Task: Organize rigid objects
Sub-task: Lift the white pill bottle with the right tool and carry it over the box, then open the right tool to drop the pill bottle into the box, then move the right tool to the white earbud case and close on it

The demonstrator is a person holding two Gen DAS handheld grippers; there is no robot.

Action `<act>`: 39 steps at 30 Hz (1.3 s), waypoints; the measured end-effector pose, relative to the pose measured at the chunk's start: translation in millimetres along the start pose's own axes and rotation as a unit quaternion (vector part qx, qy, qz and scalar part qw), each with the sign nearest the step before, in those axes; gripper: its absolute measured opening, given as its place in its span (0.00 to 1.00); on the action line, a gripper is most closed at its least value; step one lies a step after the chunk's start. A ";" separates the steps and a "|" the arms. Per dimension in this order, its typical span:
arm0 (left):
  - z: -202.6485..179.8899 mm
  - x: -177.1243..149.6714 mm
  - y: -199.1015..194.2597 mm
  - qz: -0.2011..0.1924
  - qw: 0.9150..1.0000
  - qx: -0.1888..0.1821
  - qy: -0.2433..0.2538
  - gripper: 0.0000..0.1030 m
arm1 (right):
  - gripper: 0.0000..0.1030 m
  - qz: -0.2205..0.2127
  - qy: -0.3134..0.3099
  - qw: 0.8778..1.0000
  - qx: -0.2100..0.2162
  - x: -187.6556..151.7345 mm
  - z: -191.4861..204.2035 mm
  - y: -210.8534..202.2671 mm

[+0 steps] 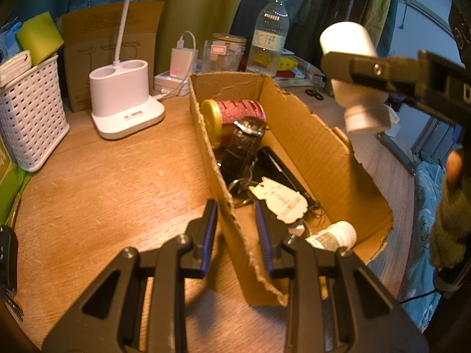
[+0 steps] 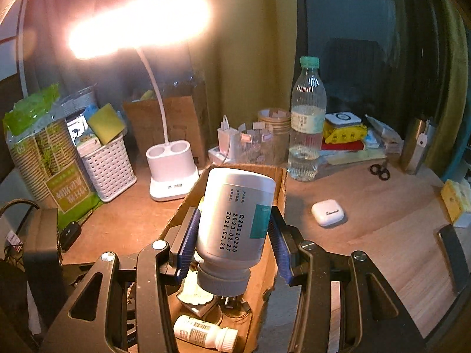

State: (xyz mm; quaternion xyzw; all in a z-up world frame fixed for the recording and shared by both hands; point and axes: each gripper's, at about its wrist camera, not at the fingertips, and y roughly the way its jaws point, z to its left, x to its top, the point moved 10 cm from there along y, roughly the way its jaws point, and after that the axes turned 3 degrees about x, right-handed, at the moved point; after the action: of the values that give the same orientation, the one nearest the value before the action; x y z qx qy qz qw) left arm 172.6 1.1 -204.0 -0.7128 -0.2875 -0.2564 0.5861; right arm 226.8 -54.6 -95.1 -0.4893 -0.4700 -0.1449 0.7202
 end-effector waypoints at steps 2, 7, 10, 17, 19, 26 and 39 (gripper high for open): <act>0.0 0.0 0.1 0.000 1.000 0.000 0.000 0.27 | 0.48 0.003 0.001 1.000 0.004 -3.2 3.6 1.0; -0.2 0.4 0.6 0.000 1.000 -0.001 0.000 0.27 | 0.48 0.010 -0.005 1.000 0.017 -9.0 14.9 6.0; -1.4 0.4 0.3 0.001 1.000 -0.001 -0.001 0.27 | 0.48 0.026 -0.002 0.999 0.022 -19.3 16.2 15.9; -3.5 -0.4 -0.2 0.000 1.000 -0.001 -0.001 0.27 | 0.48 0.055 -0.008 0.998 -0.005 -38.9 7.4 34.1; -4.5 -0.7 -0.8 0.000 1.000 -0.001 -0.001 0.27 | 0.48 0.061 -0.009 0.998 -0.013 -42.6 3.4 37.3; -3.5 -0.6 1.2 0.001 1.000 -0.002 -0.001 0.27 | 0.64 0.046 -0.007 0.999 -0.009 -42.9 -6.6 31.2; -1.4 -0.3 4.1 0.002 1.000 -0.004 -0.004 0.27 | 0.65 -0.012 0.055 0.997 -0.056 -28.8 -102.9 4.0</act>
State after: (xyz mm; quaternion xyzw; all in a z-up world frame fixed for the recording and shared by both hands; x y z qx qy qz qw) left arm 175.3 -0.9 -206.7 -0.7169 -0.2870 -0.2539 0.5824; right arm 269.7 -146.4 -129.1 -0.5146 -0.4269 -0.2068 0.7143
